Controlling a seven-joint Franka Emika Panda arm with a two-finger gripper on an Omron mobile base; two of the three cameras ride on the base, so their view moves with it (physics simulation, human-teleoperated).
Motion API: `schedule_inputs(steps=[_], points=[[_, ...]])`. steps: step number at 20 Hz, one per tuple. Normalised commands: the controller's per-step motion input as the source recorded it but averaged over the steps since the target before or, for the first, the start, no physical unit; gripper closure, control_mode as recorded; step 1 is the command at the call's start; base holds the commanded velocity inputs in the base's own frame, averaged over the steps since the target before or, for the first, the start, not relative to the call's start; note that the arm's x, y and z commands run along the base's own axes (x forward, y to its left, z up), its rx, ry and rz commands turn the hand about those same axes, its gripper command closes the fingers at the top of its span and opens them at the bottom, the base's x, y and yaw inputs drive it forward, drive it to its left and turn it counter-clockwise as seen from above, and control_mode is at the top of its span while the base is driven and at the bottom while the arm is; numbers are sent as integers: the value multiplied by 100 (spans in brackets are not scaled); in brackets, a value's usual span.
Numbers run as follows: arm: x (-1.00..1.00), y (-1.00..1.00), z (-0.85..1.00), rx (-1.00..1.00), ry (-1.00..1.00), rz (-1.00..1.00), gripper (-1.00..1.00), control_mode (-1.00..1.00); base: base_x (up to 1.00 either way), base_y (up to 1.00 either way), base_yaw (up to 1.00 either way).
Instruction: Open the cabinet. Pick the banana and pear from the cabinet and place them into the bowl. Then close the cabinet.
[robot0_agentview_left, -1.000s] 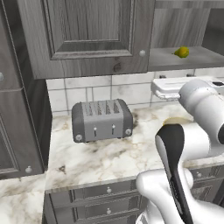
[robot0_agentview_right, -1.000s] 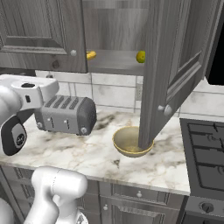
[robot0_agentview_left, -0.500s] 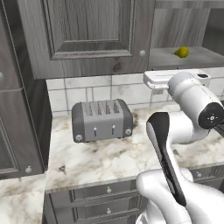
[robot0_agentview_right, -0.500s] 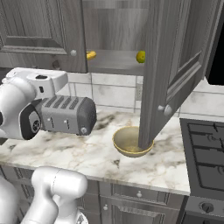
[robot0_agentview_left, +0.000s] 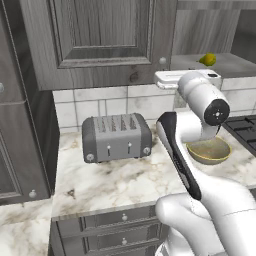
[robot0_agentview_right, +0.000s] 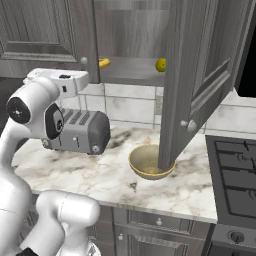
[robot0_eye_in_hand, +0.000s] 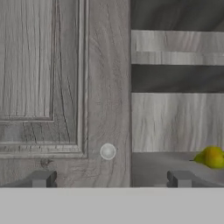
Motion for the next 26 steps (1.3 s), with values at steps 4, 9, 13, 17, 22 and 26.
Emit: schedule_inputs(steps=[4,9,13,17,22,26], points=[[74,0,-2,0,0,0,-100,-100,0,0,0],[68,0,0,0,0,0,-100,-100,0,0,0],[78,2,-1,4,0,0,-100,-100,0,0,0],[84,5,-3,6,0,0,-100,-100,0,0,0],[91,6,-12,6,0,0,-100,-100,0,0,0],[100,13,-29,7,0,0,-100,-100,0,0,0]])
